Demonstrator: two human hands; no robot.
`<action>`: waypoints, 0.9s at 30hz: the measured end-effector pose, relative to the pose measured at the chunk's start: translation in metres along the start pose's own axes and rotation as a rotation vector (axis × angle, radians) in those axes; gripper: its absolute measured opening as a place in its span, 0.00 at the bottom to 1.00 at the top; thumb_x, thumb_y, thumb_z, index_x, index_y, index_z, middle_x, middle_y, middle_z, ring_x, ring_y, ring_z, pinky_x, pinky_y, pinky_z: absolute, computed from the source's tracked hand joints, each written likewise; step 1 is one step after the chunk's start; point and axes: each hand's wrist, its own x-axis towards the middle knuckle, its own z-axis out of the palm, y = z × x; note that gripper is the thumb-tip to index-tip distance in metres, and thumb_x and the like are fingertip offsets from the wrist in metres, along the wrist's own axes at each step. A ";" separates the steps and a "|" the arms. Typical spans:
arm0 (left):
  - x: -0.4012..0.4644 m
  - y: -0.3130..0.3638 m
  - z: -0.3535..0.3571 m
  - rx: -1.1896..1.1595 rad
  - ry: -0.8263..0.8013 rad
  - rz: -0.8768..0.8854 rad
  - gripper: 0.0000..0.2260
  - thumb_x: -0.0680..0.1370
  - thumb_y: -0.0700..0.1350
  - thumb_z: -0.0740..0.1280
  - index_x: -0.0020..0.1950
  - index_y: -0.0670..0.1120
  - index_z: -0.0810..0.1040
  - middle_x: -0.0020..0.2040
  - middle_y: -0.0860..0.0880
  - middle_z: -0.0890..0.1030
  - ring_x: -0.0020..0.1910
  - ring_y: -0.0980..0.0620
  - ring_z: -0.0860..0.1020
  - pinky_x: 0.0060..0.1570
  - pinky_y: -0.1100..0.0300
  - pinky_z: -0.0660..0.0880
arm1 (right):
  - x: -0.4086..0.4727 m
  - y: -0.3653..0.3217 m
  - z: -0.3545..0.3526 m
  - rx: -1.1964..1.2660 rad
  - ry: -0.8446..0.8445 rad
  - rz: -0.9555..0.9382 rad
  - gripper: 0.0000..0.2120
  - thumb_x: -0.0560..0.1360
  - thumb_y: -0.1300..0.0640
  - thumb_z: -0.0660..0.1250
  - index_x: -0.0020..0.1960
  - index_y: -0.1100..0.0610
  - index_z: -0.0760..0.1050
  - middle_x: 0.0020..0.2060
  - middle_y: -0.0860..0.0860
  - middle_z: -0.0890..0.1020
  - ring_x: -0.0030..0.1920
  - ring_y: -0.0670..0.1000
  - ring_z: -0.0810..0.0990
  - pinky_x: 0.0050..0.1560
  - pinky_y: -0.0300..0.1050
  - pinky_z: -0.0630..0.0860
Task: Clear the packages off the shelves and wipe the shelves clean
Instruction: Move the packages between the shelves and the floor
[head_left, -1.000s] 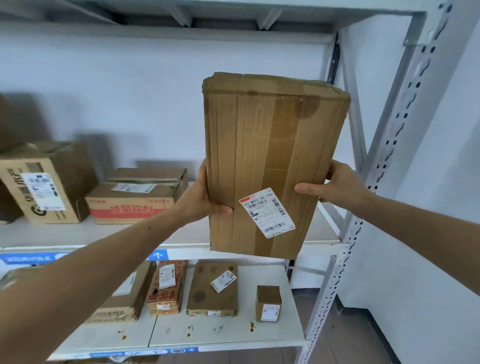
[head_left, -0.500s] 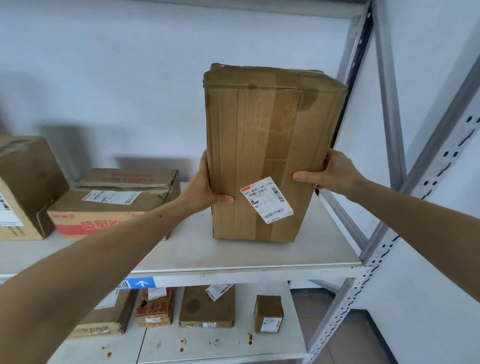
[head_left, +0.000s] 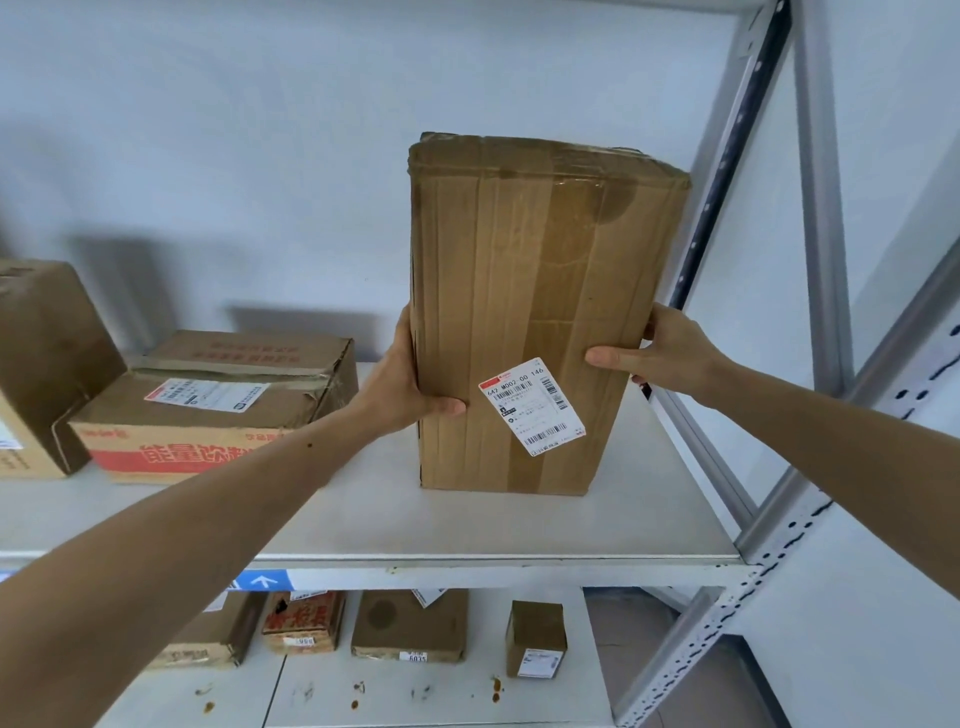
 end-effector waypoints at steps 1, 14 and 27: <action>0.001 -0.001 0.000 -0.001 0.001 0.002 0.60 0.62 0.41 0.83 0.79 0.58 0.42 0.68 0.54 0.72 0.65 0.52 0.73 0.60 0.54 0.74 | 0.001 0.000 0.000 -0.002 -0.003 0.003 0.38 0.65 0.45 0.80 0.71 0.51 0.70 0.54 0.42 0.80 0.51 0.47 0.82 0.44 0.48 0.83; 0.002 -0.010 0.002 0.069 -0.022 -0.009 0.59 0.62 0.45 0.83 0.79 0.57 0.43 0.70 0.51 0.70 0.68 0.48 0.70 0.65 0.47 0.72 | -0.002 0.008 0.004 -0.157 -0.033 -0.021 0.41 0.67 0.45 0.79 0.74 0.51 0.64 0.61 0.42 0.76 0.52 0.47 0.79 0.52 0.45 0.77; -0.016 -0.021 -0.007 0.360 -0.068 -0.214 0.48 0.69 0.55 0.78 0.78 0.43 0.53 0.72 0.43 0.69 0.68 0.42 0.72 0.64 0.43 0.72 | -0.032 0.025 0.020 -0.230 -0.047 0.149 0.35 0.69 0.46 0.78 0.70 0.51 0.66 0.55 0.48 0.79 0.43 0.49 0.85 0.40 0.40 0.77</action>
